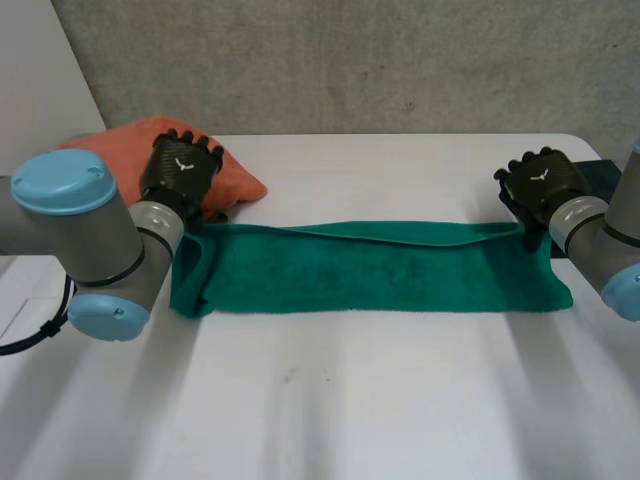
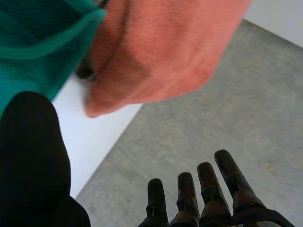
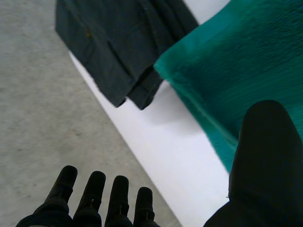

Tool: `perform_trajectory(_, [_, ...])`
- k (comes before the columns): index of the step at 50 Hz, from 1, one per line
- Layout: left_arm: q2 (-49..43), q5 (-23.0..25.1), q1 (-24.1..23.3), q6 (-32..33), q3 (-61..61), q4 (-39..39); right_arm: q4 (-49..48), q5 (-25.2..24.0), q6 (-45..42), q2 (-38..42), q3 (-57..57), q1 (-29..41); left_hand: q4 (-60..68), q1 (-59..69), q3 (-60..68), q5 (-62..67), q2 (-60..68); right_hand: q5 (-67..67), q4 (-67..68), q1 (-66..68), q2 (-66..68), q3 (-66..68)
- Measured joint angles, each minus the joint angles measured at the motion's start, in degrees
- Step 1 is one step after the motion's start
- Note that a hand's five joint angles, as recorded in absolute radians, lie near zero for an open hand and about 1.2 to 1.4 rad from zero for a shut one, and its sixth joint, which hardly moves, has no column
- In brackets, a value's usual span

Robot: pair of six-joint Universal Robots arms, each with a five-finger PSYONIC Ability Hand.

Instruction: Fold the laundry.

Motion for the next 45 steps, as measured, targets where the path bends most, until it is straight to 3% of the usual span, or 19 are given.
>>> perform_trajectory(8, [-6.26,4.58,0.54,-5.93,6.81,-6.28,2.33,-1.73,-0.47,5.12,-3.95,-0.27,5.41,5.25,5.19,5.48,5.21,5.48,5.53,6.27,5.15,5.43])
perform_trajectory(16, [-14.7,6.91,2.37,-7.01,15.64,-9.23,-2.98,-3.44,-1.0,12.6,-8.27,-0.31,12.2,12.55,12.04,12.29,12.1,16.75,17.08,18.3,17.63,17.29])
perform_trajectory(26, [-20.16,6.91,4.3,-6.63,21.3,-9.59,-10.4,-4.14,-1.35,16.81,-9.19,-0.19,18.16,18.09,17.79,18.05,17.75,49.19,49.84,50.57,50.43,49.72])
perform_trajectory(29, [-21.3,6.91,4.55,-6.57,22.33,-9.61,-11.16,-4.12,-1.39,17.16,-9.14,-0.1,18.56,18.66,18.23,18.49,18.27,50.8,53.01,50.8,52.46,52.65])
perform_trajectory(36, [-22.97,6.94,4.9,-6.51,23.67,-9.85,-11.55,-4.06,-1.32,14.65,-7.63,0.37,25.34,26.37,25.25,25.0,25.26,50.8,53.28,50.8,52.46,52.75])
perform_trajectory(40, [-23.42,6.98,4.91,-6.13,23.89,-9.93,-11.91,-4.41,-0.38,8.41,-3.94,0.36,29.71,30.58,29.37,29.32,29.64,50.8,53.29,50.8,52.46,52.76])
perform_trajectory(45, [-24.06,6.9,4.92,-4.74,24.23,-9.82,-13.57,-5.91,2.16,0.86,1.76,0.12,26.53,26.42,26.5,26.51,26.5,50.8,53.29,50.8,52.46,52.77])
